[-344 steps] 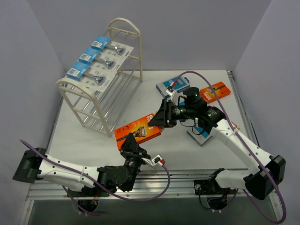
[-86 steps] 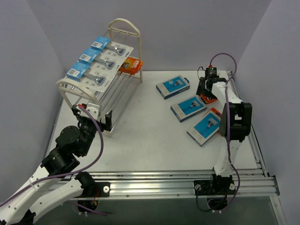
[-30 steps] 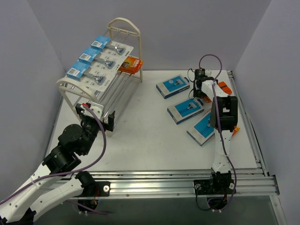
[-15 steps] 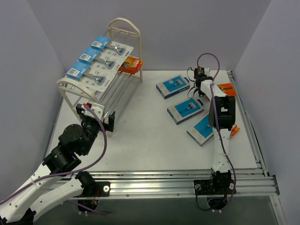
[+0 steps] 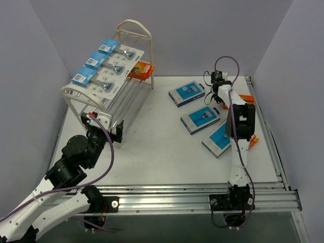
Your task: Place and organize the shaving razors onto the shelf
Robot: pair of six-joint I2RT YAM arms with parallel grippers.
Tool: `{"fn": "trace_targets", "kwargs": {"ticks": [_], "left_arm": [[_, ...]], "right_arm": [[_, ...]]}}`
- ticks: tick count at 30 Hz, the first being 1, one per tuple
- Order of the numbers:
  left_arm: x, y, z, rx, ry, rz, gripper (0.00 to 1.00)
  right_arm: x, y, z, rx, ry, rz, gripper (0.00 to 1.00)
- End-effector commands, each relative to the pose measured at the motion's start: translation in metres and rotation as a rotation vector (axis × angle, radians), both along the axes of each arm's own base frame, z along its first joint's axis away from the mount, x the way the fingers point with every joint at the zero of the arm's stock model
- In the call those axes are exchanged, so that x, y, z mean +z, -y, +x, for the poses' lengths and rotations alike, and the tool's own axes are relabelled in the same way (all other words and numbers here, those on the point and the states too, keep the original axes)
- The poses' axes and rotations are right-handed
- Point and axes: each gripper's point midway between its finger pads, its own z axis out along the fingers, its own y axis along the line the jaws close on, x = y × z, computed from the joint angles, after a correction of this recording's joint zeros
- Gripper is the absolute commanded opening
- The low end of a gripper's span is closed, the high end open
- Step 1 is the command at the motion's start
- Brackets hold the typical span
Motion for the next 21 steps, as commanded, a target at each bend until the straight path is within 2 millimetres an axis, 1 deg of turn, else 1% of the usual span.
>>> {"fn": "trace_targets", "kwargs": {"ticks": [1,2,5,6,8,9,10,11,13,14,15,16,17,18,19,20,21], "left_arm": [[0.014,-0.001,-0.003,-0.008,0.028,-0.023,0.94],[0.014,-0.001,-0.003,-0.008,0.028,-0.023,0.94],[0.014,-0.003,-0.004,-0.005,0.031,-0.028,0.94],[0.015,-0.003,-0.004,-0.004,0.033,-0.031,0.94],[0.015,-0.003,-0.005,-0.007,0.033,-0.033,0.94],[0.015,-0.003,-0.005,-0.008,0.033,-0.035,0.94],[0.015,-0.002,-0.005,-0.011,0.034,-0.036,0.94],[0.015,-0.001,-0.005,-0.016,0.034,-0.034,0.94],[0.015,-0.001,-0.005,-0.015,0.034,-0.034,0.94],[0.014,-0.001,-0.005,-0.013,0.033,-0.029,0.94],[0.013,-0.001,-0.005,-0.011,0.033,-0.029,0.94],[0.014,-0.001,-0.005,-0.011,0.035,-0.03,0.94],[0.012,0.0,-0.005,-0.014,0.035,-0.022,0.94],[0.01,0.002,-0.004,-0.02,0.035,-0.018,0.94],[0.01,0.007,-0.005,-0.044,0.037,-0.011,0.94],[0.009,0.011,-0.005,-0.063,0.035,-0.002,0.94],[0.009,0.015,-0.007,-0.083,0.034,-0.002,0.94]], "right_arm": [[0.05,-0.029,-0.002,0.028,0.053,0.118,0.0],[0.068,-0.032,-0.002,0.031,0.09,0.134,0.0],[0.091,-0.044,-0.007,0.054,0.124,0.171,0.0],[0.113,-0.046,-0.01,0.055,0.165,0.182,0.0],[0.122,-0.052,-0.017,0.072,0.178,0.218,0.0],[0.142,-0.053,-0.022,0.074,0.221,0.225,0.0],[0.141,-0.053,-0.028,0.067,0.22,0.236,0.0],[0.157,-0.058,-0.033,0.085,0.251,0.264,0.0],[0.167,-0.064,-0.039,0.098,0.279,0.304,0.0],[0.163,-0.07,-0.045,0.111,0.266,0.333,0.0],[0.177,-0.074,-0.049,0.123,0.299,0.347,0.0],[0.182,-0.078,-0.052,0.132,0.312,0.361,0.0],[0.185,-0.081,-0.062,0.139,0.32,0.378,0.0],[0.189,-0.088,-0.061,0.16,0.35,0.404,0.0],[0.19,-0.093,-0.064,0.173,0.358,0.422,0.0],[0.195,-0.095,-0.068,0.181,0.374,0.44,0.0],[0.189,-0.096,-0.073,0.181,0.36,0.449,0.0]]}}
